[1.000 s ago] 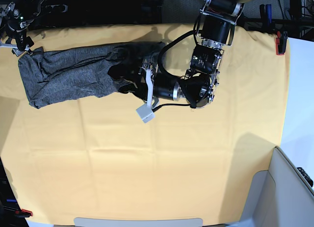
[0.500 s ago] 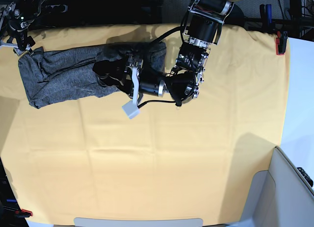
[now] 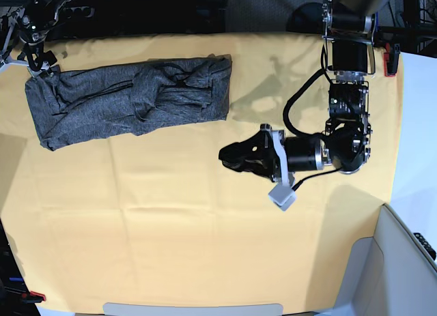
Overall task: Fold the T-shirt properly
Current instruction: 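Lift the strip end with the left gripper and fold it toward the right gripper, then press and tuck the folded end onto the bundle with the left gripper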
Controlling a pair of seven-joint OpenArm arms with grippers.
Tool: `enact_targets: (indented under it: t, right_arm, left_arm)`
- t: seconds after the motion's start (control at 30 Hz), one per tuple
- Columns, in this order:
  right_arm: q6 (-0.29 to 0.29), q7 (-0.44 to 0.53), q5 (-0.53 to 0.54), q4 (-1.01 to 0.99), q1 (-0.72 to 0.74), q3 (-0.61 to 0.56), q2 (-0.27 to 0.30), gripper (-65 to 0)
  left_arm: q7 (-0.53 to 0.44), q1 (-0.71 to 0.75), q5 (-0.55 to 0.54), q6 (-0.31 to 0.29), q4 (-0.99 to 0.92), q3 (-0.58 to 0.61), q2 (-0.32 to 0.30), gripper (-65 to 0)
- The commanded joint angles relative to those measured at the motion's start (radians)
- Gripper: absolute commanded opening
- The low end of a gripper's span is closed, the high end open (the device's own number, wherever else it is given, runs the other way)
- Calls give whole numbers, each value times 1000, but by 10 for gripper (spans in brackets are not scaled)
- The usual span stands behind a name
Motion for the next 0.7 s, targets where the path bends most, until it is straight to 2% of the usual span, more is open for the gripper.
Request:
enact_targets:
  t: [0.0, 0.03, 0.17, 0.23, 0.47, 0.67]
  right_arm:
    - [1, 21, -3, 13, 8, 3, 13, -226]
    - [1, 21, -3, 13, 8, 3, 13, -226]
    - [1, 21, -3, 13, 21, 3, 11, -226]
    - [1, 21, -3, 13, 21, 3, 11, -226]
    - [1, 21, -3, 13, 18, 3, 11, -226]
    - [1, 21, -3, 13, 16, 3, 10, -226]
  left_arm:
    - [4, 28, 4, 1, 26, 3, -5, -634]
    - [4, 57, 18, 1, 33, 3, -5, -650]
    - [4, 141, 88, 2, 70, 7, 1, -647]
    - [4, 160, 140, 2, 84, 9, 22, -649]
    - [-4, 166, 346, 2, 84, 11, 71, -649]
    - [-4, 163, 426, 2, 84, 12, 113, -649]
